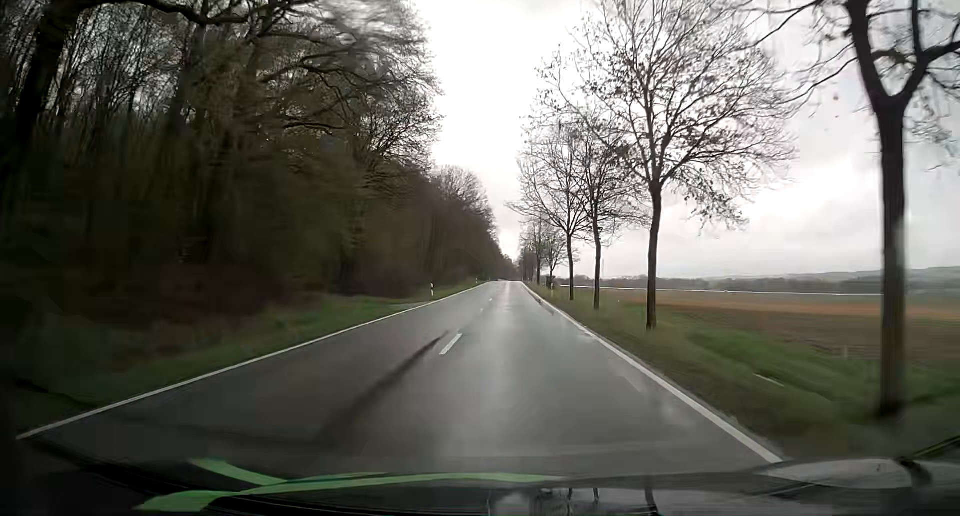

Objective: Follow the waypoints while adhering to traffic rules and regulations

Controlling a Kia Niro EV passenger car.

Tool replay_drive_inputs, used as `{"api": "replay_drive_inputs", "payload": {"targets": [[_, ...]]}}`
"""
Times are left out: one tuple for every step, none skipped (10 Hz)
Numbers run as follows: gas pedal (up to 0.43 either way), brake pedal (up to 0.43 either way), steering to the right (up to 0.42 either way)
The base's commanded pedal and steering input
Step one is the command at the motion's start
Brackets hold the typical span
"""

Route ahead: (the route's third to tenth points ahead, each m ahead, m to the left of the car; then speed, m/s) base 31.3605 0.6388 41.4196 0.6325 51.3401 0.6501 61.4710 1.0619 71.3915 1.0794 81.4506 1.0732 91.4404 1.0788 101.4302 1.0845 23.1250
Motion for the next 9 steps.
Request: {"api": "replay_drive_inputs", "payload": {"targets": [[0.22, 0.0, -0.001], [0.22, 0.0, -0.001], [0.209, 0.0, -0.001], [0.197, 0.0, -0.001], [0.197, 0.0, -0.001], [0.197, 0.0, -0.001], [0.169, 0.0, -0.002], [0.138, 0.0, -0.004], [0.138, 0.0, -0.005]]}}
